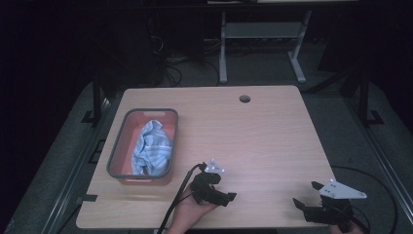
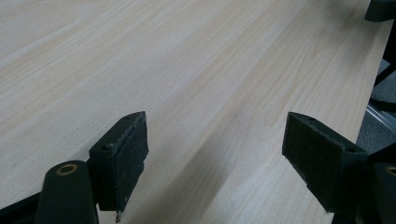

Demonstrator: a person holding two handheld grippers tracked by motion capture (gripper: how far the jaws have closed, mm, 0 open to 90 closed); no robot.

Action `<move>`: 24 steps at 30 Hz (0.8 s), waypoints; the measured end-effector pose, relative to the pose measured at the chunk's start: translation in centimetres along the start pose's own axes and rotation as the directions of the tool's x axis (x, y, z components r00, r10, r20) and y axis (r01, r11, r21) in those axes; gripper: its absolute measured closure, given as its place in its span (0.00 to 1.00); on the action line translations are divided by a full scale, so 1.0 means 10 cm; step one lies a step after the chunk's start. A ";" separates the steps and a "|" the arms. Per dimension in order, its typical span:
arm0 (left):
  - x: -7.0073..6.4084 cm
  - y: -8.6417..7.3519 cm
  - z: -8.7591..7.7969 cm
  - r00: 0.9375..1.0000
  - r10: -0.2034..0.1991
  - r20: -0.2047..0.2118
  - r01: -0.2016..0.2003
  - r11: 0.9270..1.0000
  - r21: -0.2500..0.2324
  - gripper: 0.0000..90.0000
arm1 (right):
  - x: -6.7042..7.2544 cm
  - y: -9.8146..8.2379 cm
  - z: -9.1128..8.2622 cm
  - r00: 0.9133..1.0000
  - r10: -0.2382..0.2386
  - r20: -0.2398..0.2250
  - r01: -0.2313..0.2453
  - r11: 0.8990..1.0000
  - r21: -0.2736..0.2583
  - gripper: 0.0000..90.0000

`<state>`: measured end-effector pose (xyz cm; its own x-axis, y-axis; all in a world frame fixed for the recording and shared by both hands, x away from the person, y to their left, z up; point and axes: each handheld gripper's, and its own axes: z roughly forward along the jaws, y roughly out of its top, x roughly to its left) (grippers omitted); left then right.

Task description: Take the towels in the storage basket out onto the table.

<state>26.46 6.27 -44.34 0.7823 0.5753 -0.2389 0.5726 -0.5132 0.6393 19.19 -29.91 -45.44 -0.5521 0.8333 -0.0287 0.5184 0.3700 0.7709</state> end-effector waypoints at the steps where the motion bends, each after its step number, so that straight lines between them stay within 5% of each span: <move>1: 0.01 0.00 0.00 1.000 0.001 0.001 -0.001 1.000 0.002 0.25 | 0.00 0.00 0.00 1.000 0.003 0.000 -0.003 1.000 0.000 0.15; 8: 0.06 0.00 -0.03 1.000 -0.030 0.002 0.030 0.999 -0.015 0.25 | -0.01 0.00 -0.01 1.000 0.011 0.008 -0.011 1.000 -0.002 0.15; 24: 0.06 0.11 -0.23 0.999 -0.021 -0.033 0.020 0.999 -0.044 0.25 | 0.04 0.02 -0.03 1.000 -0.004 0.021 0.004 1.000 -0.012 0.15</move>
<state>26.99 7.53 -42.05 0.7615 0.6069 -0.2278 0.5765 -0.4735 0.6659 18.88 -29.67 -45.15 -0.5404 0.8402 -0.0453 0.5083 0.3688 0.7782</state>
